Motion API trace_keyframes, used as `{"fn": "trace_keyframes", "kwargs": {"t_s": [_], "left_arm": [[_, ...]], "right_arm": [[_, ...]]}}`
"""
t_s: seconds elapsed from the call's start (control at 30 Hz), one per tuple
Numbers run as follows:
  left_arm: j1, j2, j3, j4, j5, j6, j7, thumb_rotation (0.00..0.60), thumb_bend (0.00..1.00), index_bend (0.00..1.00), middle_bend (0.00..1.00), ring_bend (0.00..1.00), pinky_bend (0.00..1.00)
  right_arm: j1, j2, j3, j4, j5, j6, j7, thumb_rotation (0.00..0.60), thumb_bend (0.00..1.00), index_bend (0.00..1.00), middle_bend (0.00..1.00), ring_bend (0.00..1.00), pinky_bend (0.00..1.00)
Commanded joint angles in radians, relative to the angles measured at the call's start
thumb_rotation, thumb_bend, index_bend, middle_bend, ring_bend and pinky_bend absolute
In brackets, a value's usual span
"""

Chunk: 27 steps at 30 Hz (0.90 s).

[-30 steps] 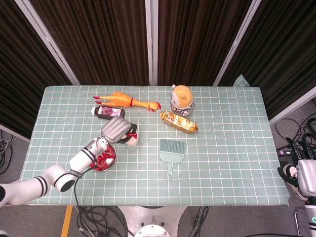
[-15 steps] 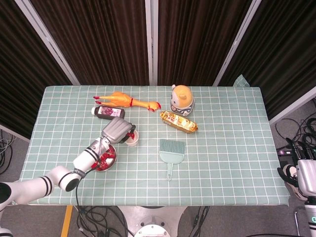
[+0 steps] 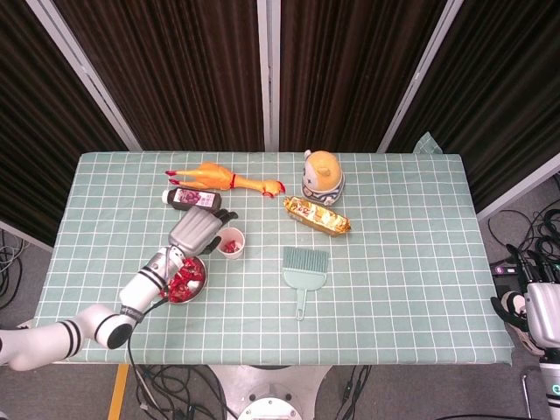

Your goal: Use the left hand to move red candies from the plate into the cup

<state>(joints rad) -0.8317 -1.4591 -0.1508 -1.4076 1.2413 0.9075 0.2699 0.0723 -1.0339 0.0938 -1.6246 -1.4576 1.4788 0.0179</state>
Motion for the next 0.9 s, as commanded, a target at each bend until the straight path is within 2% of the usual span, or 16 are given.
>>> {"fn": "trace_keyframes", "kwargs": {"t_s": [0.03, 0.17, 0.23, 0.3, 0.4, 0.5, 0.7, 0.9], "left_arm": [[0.114, 0.078, 0.041, -0.091, 0.03, 0.131, -0.044, 0.6, 0.42, 0.27, 0.38, 0.52, 0.89], [0.192, 0.124, 0.103, -0.133, 0.039, 0.178, -0.047, 0.6, 0.27, 0.27, 0.37, 0.43, 0.74], [0.218, 0.135, 0.135, -0.146, 0.044, 0.176, -0.046, 0.6, 0.2, 0.27, 0.35, 0.35, 0.64], [0.234, 0.134, 0.157, -0.153, 0.048, 0.165, -0.05, 0.6, 0.16, 0.27, 0.31, 0.29, 0.56], [0.242, 0.126, 0.174, -0.15, 0.045, 0.138, -0.053, 0.6, 0.15, 0.26, 0.24, 0.2, 0.48], [0.252, 0.105, 0.187, -0.134, 0.051, 0.127, -0.048, 0.6, 0.15, 0.26, 0.21, 0.17, 0.45], [0.263, 0.066, 0.201, -0.101, 0.066, 0.109, -0.04, 0.6, 0.15, 0.26, 0.21, 0.17, 0.45], [0.257, 0.016, 0.19, -0.036, 0.058, 0.074, -0.031, 0.6, 0.15, 0.26, 0.21, 0.17, 0.45]], "right_arm": [[0.004, 0.0, 0.001, -0.001, -0.005, -0.002, -0.001, 0.6, 0.19, 0.07, 0.27, 0.1, 0.2], [0.01, 0.0, 0.001, -0.004, -0.014, -0.004, -0.006, 0.6, 0.19, 0.07, 0.27, 0.1, 0.2], [0.012, -0.001, 0.0, -0.007, -0.017, -0.005, -0.008, 0.6, 0.19, 0.07, 0.27, 0.1, 0.21], [0.014, -0.002, -0.001, -0.011, -0.02, -0.007, -0.011, 0.6, 0.19, 0.07, 0.27, 0.1, 0.21], [0.016, -0.001, -0.002, -0.015, -0.025, -0.008, -0.016, 0.6, 0.19, 0.07, 0.27, 0.1, 0.21], [0.014, 0.002, -0.002, -0.022, -0.026, -0.004, -0.021, 0.6, 0.19, 0.07, 0.27, 0.1, 0.22], [0.01, 0.002, -0.004, -0.026, -0.019, -0.002, -0.025, 0.6, 0.19, 0.07, 0.27, 0.1, 0.22], [0.011, 0.002, -0.004, -0.028, -0.017, -0.004, -0.026, 0.6, 0.19, 0.07, 0.27, 0.1, 0.23]]}}
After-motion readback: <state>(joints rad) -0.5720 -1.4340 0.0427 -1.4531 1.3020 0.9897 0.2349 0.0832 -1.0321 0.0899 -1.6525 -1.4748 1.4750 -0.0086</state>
